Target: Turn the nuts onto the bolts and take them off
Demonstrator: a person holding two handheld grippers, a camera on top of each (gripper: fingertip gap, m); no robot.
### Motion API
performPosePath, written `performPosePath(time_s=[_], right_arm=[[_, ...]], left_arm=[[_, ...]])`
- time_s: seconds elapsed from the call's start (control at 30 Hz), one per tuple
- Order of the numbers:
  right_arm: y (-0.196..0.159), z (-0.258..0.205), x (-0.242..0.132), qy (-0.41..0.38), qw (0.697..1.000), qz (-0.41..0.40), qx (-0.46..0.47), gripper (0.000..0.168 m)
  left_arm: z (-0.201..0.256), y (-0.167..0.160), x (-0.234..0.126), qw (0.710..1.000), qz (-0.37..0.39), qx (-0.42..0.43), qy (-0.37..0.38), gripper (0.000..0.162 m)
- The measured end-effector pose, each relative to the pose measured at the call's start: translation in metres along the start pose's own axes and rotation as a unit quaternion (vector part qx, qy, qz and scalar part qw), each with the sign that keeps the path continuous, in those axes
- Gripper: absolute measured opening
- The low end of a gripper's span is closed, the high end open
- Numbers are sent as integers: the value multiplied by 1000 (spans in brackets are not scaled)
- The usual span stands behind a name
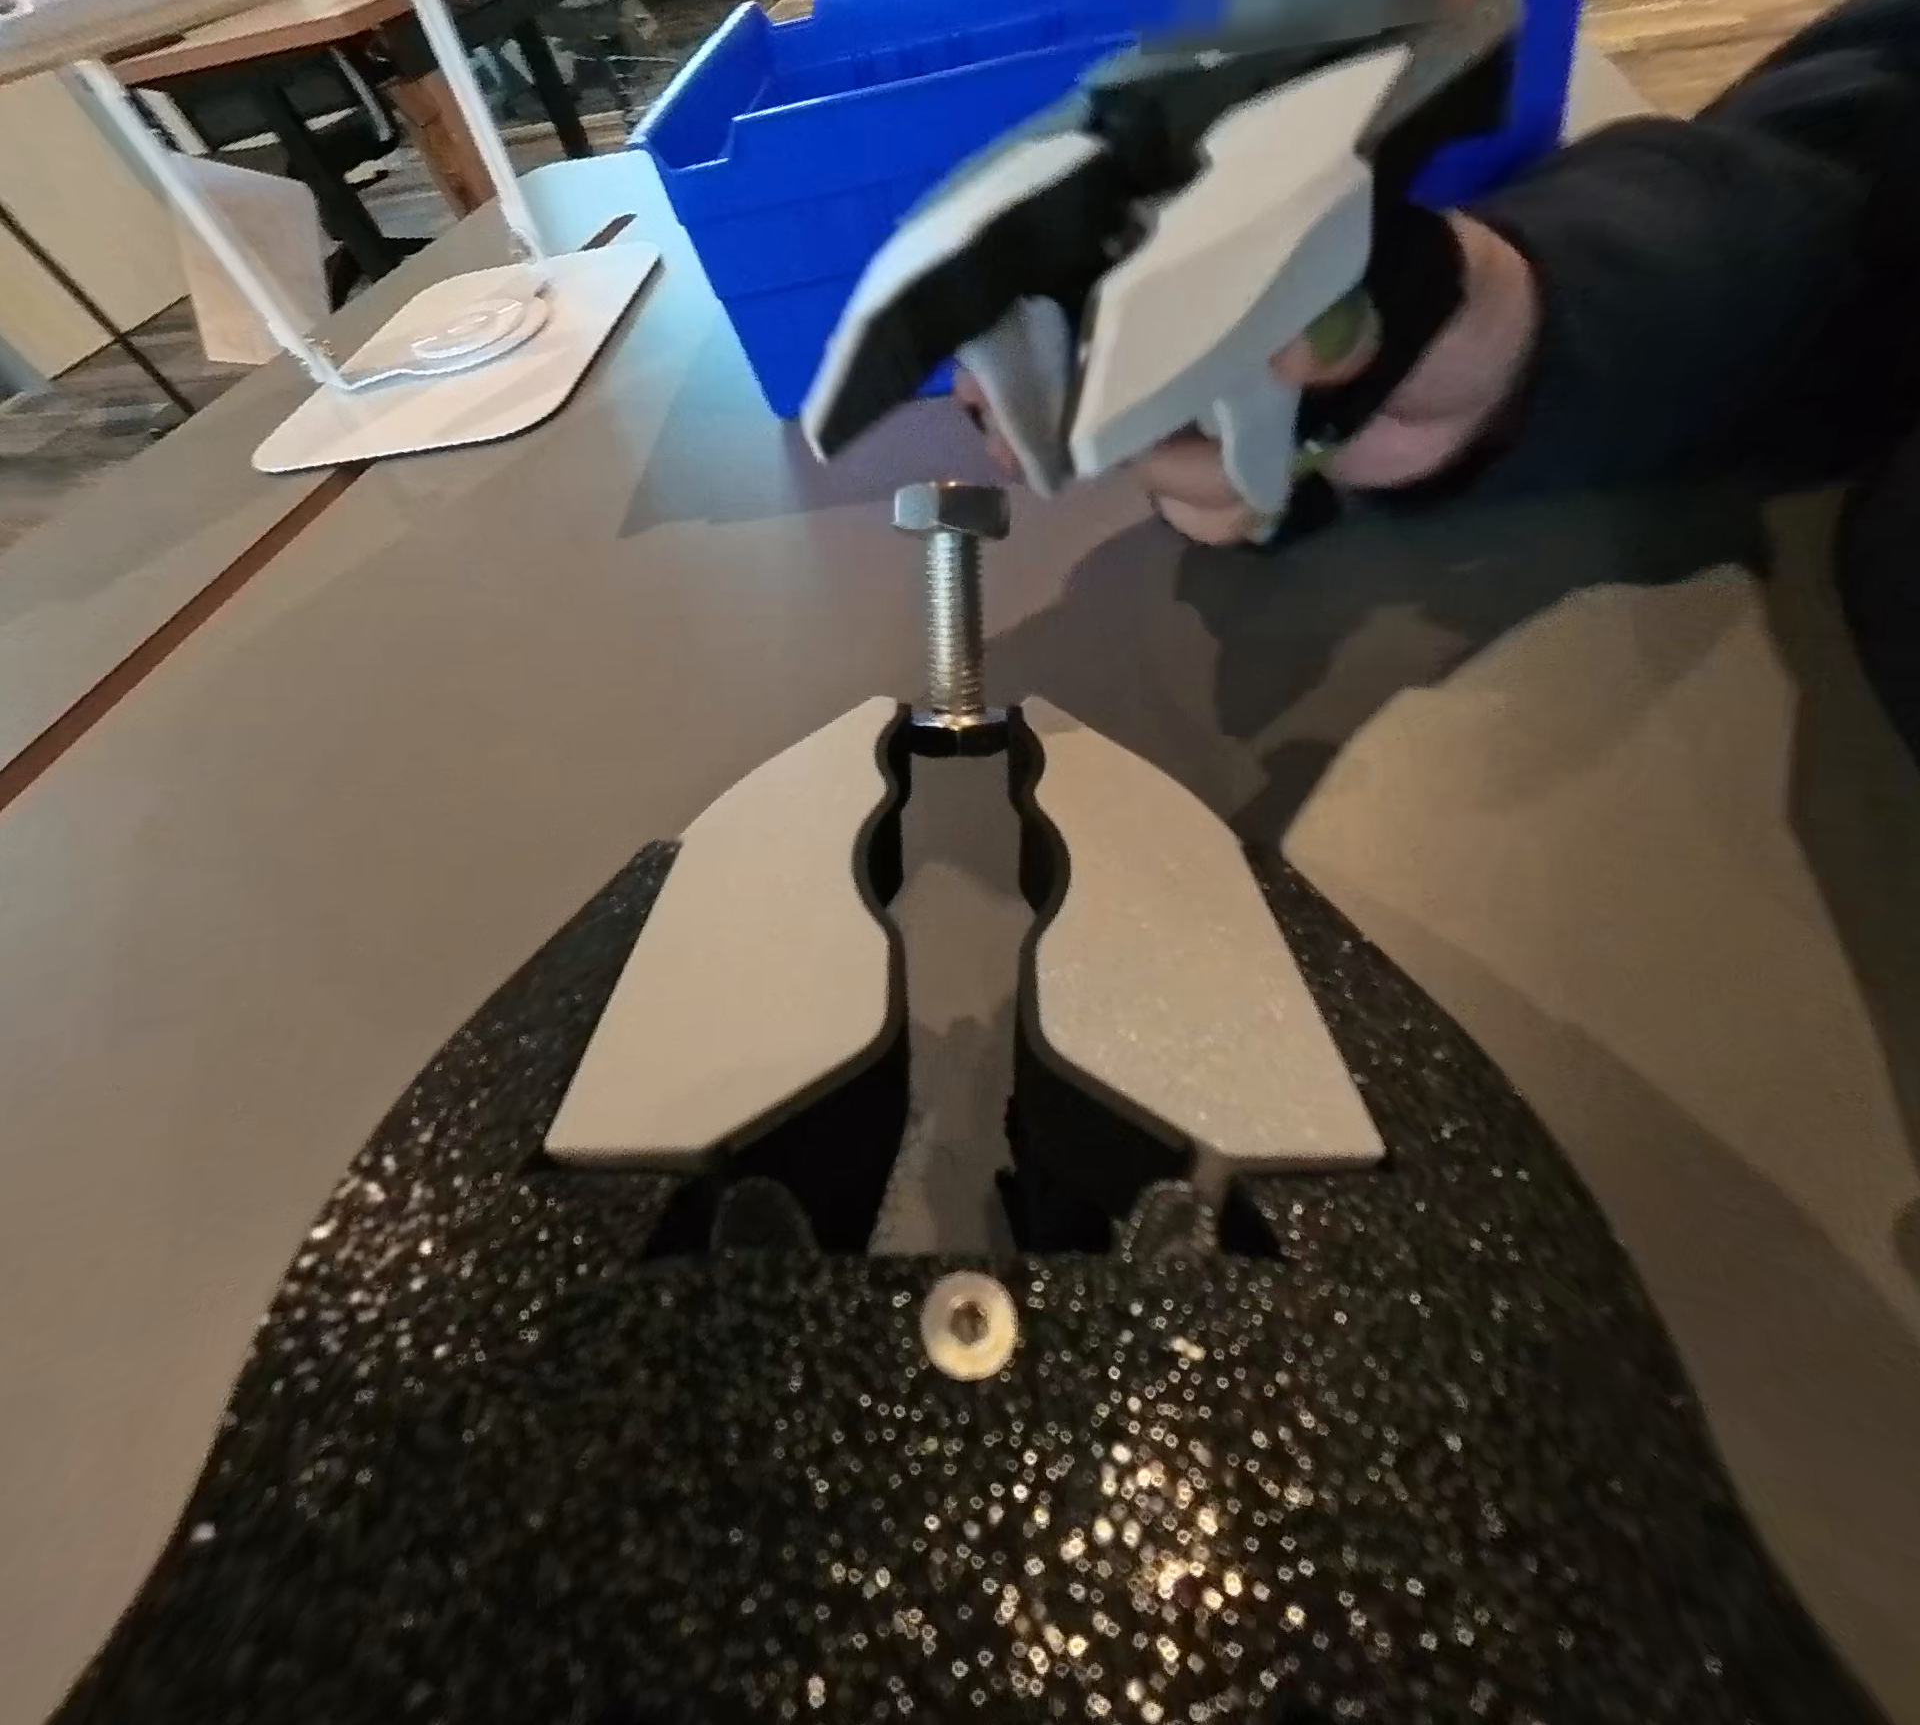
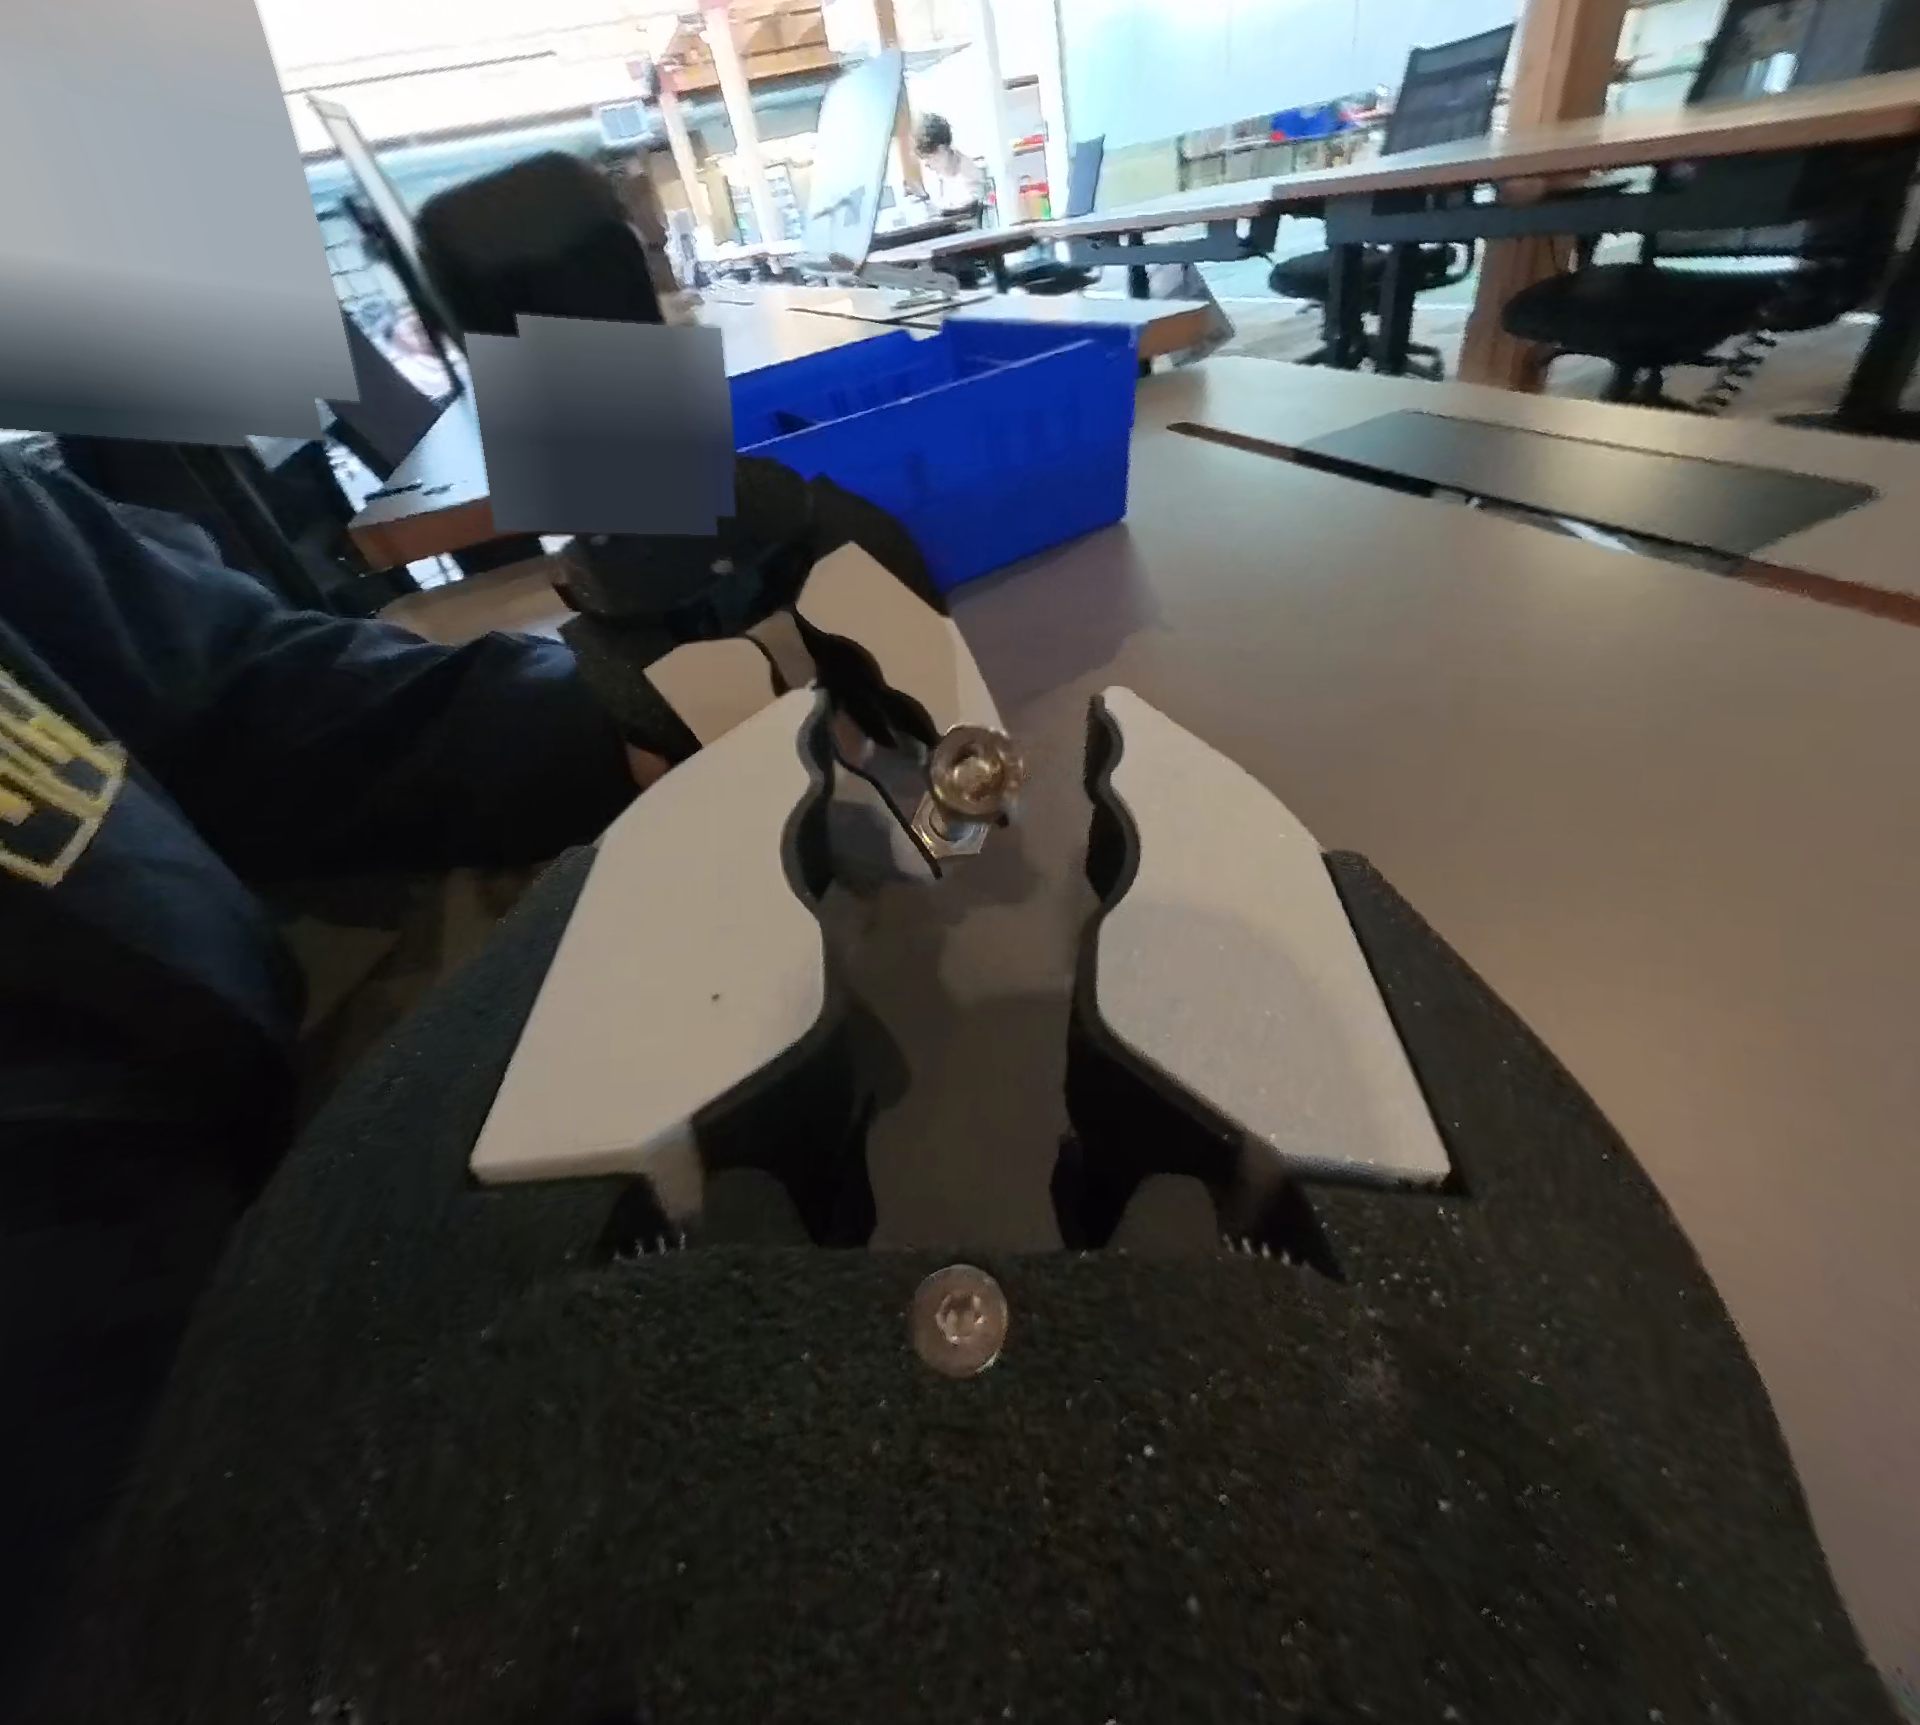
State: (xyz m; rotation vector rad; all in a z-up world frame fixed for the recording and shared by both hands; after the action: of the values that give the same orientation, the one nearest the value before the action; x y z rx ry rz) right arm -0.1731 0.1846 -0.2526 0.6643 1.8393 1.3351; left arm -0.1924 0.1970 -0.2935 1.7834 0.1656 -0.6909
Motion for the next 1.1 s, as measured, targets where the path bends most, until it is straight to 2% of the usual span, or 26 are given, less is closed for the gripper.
performPosePath(time_s=[0.17, 0.3, 0.4, 0.57, 0.93, 1.1], right_arm=[[1, -19, -12, 81, 992, -43, -84, 48], [-12, -28, -11, 65, 977, -100, -178, 52], [-16, -33, -7, 55, 970, -112, -206, 55], [-25, -31, -4, 49, 965, -143, -215, 55], [-27, -25, -8, 52, 967, -155, -197, 53], [-28, -23, -8, 48, 966, -157, -197, 46]], left_arm=[[8, -1, 2, 1000, -7, 20, -20, 17], [10, -2, 4, 999, -15, 28, -24, 17], [12, -3, 5, 999, -21, 34, -27, 17], [16, -4, 6, 998, -24, 45, -33, 17], [14, -1, 2, 999, -6, 34, -41, 17], [11, 1, -1, 999, 7, 20, -46, 17]])
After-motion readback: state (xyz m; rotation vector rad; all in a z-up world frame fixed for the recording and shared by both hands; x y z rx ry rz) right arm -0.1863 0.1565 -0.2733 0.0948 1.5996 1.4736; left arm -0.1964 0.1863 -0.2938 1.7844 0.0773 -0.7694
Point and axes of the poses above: each gripper's, where its closed fingertips meet, x out along the fingers, y out of its top, z = x × y across the jaws, the point moved 1 cm from there along -x, back along the fingers, and after that the axes turned 14 degrees about -z, right-handed, at the moved point
